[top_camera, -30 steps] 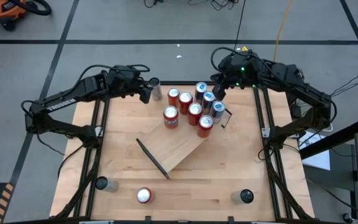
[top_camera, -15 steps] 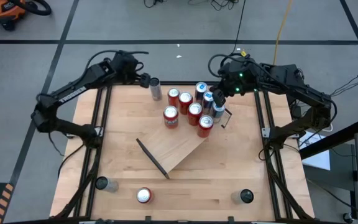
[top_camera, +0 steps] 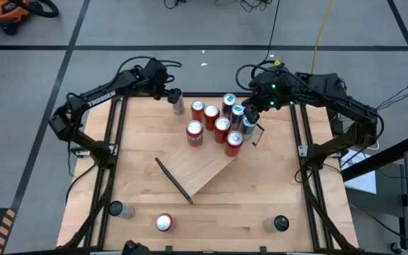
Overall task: Place canned beverage on shelf
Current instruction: Put the top white soda can on the shelf
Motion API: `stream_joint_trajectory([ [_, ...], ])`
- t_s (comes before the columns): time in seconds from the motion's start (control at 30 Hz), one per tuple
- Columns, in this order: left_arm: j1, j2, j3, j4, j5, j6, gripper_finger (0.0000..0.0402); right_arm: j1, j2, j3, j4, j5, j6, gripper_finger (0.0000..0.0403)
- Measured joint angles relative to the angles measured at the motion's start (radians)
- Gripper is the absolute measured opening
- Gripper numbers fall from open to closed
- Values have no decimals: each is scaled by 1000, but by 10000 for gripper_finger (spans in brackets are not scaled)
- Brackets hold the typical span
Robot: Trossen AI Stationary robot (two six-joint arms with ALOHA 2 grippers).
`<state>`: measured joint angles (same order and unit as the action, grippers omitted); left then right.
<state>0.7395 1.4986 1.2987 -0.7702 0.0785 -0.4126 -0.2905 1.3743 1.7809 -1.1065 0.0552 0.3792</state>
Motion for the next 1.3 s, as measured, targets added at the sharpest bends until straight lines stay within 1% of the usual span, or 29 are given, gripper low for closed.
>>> stream_joint_trajectory([
  [0.17, 2, 27, 0, 9, -25, 8, 392, -5, 0, 0, -3, 1, -6, 0],
  [0.37, 3, 82, 0, 58, -24, 27, 392, -5, 0, 0, -4, 4, -9, 0],
  [0.57, 3, 120, 0, 74, -80, 29, 392, -5, 0, 0, -5, 4, -6, 0],
  [0.67, 3, 124, 0, 120, -110, 34, 392, -5, 0, 0, -5, 4, -6, 0],
  [0.8, 7, 134, 0, 156, -105, 33, 392, -5, 0, 0, -5, 17, -6, 0],
  [0.93, 13, 158, 0, 152, -52, 29, 392, -5, 0, 0, -5, 27, -2, 0],
  [1.03, 13, 173, 0, 153, -52, 29, 390, -5, 0, 0, -5, 27, -2, 0],
  [1.17, 13, 178, 0, 170, -56, 29, 376, -5, 0, 0, -5, 27, -2, 0],
  [1.3, 13, 178, 0, 167, -57, 29, 349, -5, 1, 0, -5, 30, -2, 0],
])
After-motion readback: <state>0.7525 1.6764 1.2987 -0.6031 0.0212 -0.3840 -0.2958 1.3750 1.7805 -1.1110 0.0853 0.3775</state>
